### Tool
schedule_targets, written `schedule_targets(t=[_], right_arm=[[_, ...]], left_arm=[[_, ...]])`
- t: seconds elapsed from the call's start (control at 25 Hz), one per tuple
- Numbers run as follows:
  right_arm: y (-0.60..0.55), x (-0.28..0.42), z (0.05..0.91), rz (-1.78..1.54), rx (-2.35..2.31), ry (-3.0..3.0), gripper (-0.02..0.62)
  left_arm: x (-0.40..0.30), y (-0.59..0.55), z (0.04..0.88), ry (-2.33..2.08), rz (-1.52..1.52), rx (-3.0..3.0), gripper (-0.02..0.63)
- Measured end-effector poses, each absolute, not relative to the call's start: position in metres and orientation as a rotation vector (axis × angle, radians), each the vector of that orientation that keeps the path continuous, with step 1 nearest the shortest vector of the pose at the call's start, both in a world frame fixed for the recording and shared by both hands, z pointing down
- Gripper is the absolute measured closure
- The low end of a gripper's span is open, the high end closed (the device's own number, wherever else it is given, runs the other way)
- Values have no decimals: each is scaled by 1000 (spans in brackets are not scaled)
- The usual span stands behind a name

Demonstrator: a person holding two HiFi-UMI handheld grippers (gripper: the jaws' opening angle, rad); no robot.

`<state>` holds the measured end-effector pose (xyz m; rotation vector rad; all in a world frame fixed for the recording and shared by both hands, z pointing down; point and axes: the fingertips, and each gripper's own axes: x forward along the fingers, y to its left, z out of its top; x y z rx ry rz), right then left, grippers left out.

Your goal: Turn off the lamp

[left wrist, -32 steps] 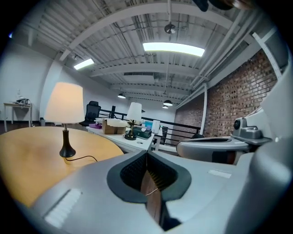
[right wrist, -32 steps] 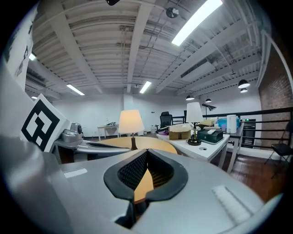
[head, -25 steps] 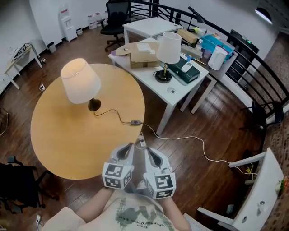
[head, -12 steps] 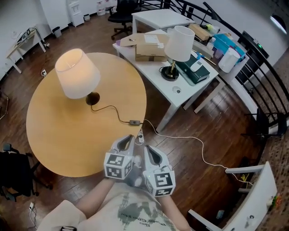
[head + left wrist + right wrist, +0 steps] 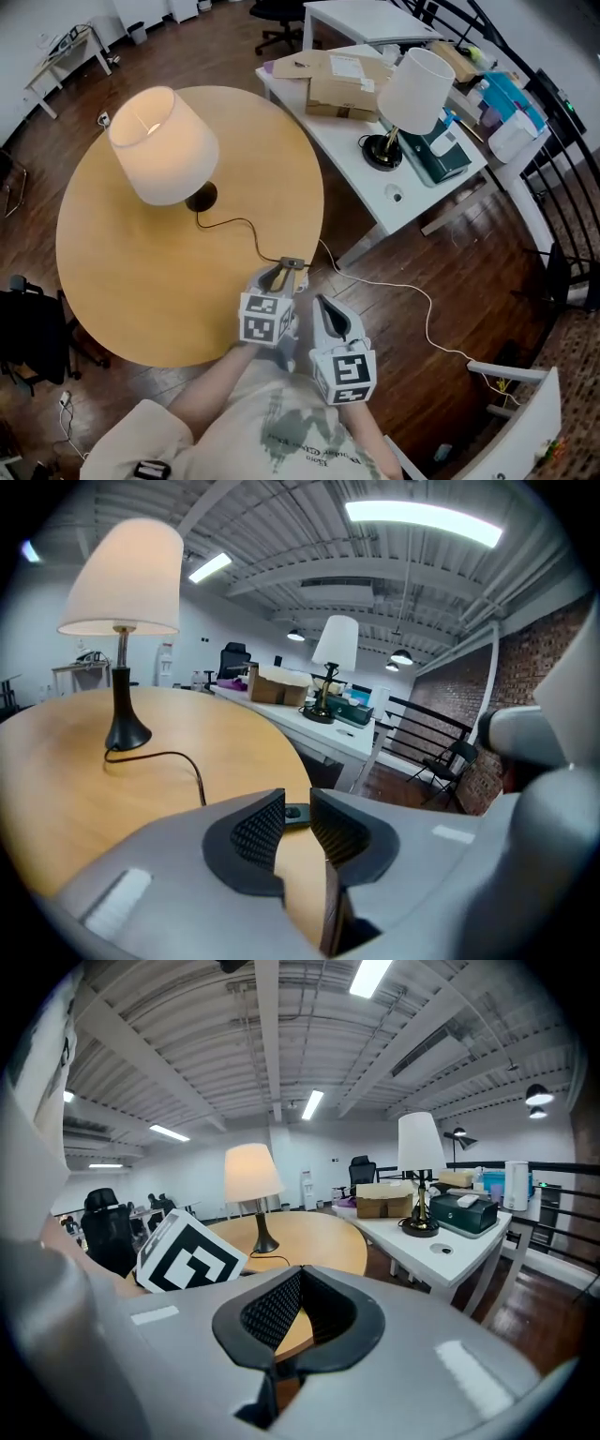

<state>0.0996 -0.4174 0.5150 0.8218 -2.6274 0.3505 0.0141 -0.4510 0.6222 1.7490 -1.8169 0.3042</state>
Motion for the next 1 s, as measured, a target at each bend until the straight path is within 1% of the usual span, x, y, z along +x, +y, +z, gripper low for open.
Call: schedule_targets(t=[0.12,0.28,0.48,1.0], right_arm=[[-430,96,521,365,801,-2607,595],[-443,96,528,392,801,-2587,595],[-451,91,535,405,782,-2572,595],[-458,77,543,417,750,-2568,595]], left_arm=[[6,-457,644,-1800,339,1672,528],[1,-465,654,-1783,331,1633,505],[-6,-471,662,-1771,287,1580,505],[-11,-477,673,-1712,286,1553,505]])
